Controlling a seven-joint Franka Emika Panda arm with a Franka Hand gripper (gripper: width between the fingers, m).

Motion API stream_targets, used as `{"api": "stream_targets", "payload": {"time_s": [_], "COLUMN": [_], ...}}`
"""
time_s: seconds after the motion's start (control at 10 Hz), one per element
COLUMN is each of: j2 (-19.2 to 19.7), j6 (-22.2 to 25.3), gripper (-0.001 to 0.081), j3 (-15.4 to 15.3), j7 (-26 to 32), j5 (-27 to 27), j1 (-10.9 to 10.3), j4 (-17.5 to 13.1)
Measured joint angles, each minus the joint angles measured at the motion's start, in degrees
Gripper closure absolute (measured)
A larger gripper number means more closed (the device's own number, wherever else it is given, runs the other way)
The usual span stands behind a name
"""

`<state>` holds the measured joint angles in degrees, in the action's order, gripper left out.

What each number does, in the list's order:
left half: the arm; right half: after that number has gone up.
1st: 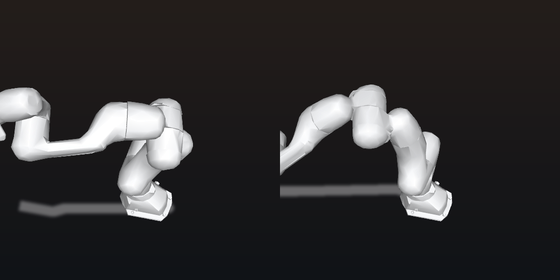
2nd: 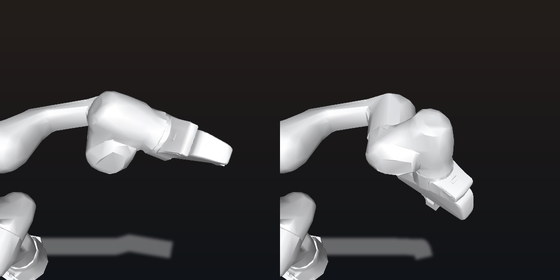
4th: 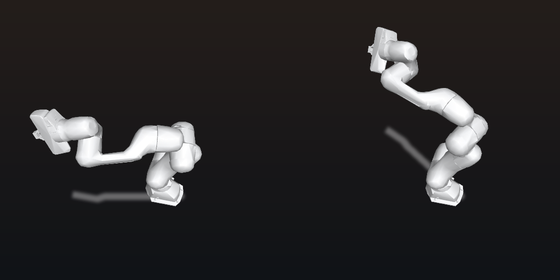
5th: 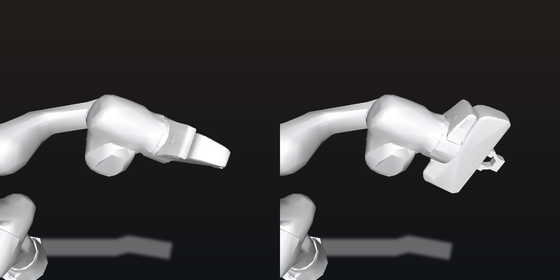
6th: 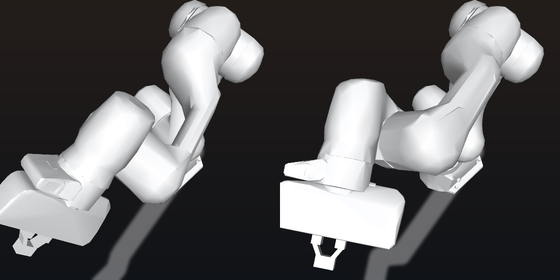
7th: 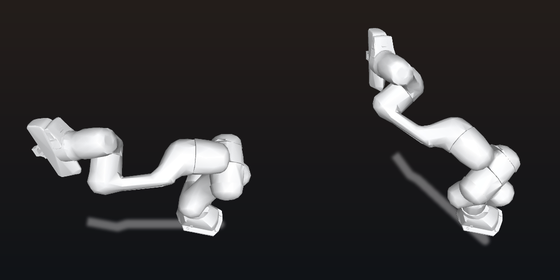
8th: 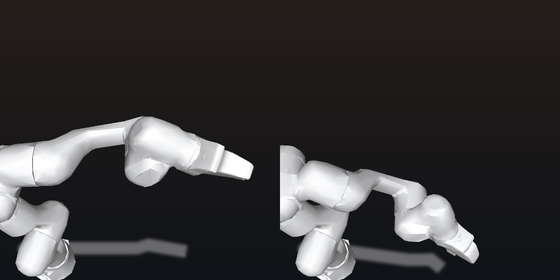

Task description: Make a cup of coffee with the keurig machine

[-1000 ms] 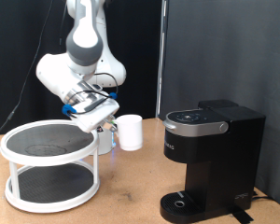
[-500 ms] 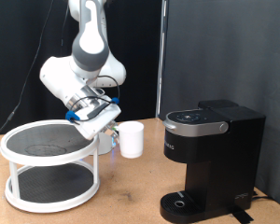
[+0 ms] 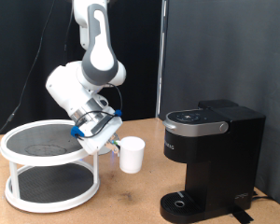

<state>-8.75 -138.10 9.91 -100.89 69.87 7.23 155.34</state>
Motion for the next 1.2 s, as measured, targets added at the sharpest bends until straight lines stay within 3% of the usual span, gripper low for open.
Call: {"api": "stream_targets", "payload": {"time_s": [0.5,1.2], "j2": [4.64,10.60], "j6": [-1.18,-6.42], "gripper": [0.0802,0.0802], "j3": [-1.60,-7.65], "j7": [-0.99,8.81], "j5": [-0.05,14.64], "j1": [0.00,-1.88], "j4": [-2.75,-5.21]}}
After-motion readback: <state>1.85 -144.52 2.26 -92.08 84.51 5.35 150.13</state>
